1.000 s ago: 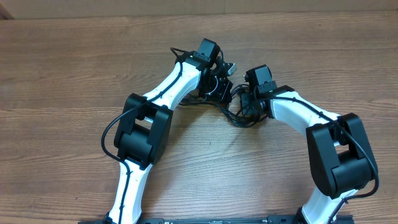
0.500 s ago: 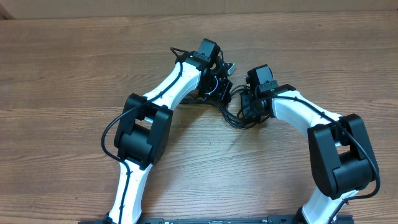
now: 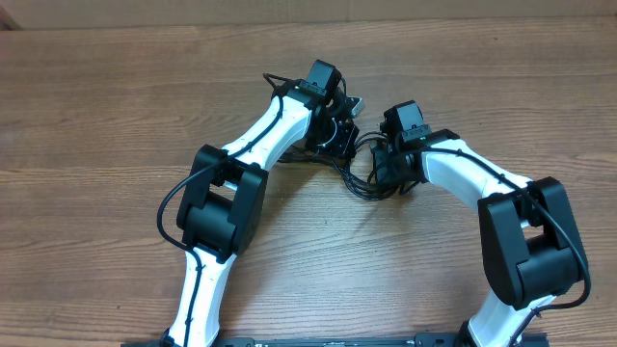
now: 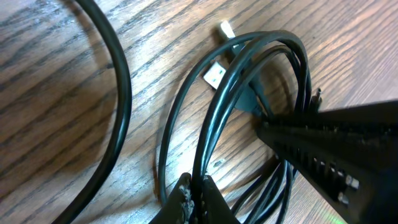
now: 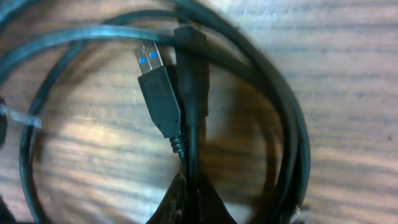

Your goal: Untangle cables

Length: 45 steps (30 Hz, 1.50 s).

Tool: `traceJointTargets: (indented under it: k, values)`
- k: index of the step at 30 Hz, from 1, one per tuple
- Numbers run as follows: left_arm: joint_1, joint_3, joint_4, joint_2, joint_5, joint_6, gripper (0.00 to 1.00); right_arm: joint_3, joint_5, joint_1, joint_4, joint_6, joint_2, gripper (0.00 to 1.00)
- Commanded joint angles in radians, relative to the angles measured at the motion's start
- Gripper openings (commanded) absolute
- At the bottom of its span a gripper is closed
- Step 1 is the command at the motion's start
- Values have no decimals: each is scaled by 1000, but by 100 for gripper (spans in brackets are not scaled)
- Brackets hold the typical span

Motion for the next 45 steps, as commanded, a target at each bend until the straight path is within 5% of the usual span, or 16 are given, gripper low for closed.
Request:
traceJointTargets:
  k: [1,22,37,45]
  values:
    - [5,15,3,16,-14,-48,4,-20,-60,5,-89,25,50,4]
    - [4,15,7,16,-16,-51,4,127,-136,-14,-278,89,-206,4]
    - [4,15,8,16,-17,-51,4,90,-112,-156,-364,287,-217,4]
    - [4,15,5,16,-16,-51,4,-22,-110,-156,-301,563,-216,4]
